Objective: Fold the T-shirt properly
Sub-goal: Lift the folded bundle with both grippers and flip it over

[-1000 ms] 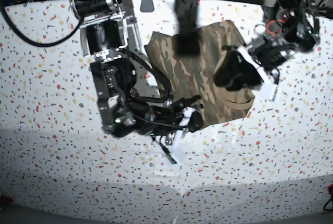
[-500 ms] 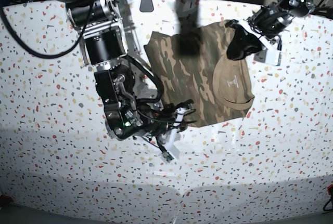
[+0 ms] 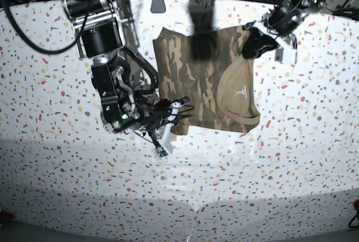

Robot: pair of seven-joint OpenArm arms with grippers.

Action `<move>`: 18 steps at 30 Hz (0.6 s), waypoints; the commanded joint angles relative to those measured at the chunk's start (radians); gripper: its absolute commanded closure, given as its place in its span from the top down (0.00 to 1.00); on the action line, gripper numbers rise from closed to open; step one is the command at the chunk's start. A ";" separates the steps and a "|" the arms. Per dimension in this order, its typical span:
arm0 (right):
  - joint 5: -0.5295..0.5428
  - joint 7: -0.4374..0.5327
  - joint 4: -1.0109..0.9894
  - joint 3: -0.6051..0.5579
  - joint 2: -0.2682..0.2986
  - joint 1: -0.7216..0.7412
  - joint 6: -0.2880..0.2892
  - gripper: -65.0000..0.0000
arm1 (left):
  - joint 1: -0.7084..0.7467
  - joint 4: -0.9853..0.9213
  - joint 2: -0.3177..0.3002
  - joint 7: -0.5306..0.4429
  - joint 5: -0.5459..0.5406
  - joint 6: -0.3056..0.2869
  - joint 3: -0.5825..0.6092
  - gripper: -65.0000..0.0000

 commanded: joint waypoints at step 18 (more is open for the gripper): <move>-0.045 -0.071 0.362 0.011 0.005 -0.274 -0.004 0.00 | -0.421 -0.317 -0.009 -0.050 0.232 0.009 0.000 0.08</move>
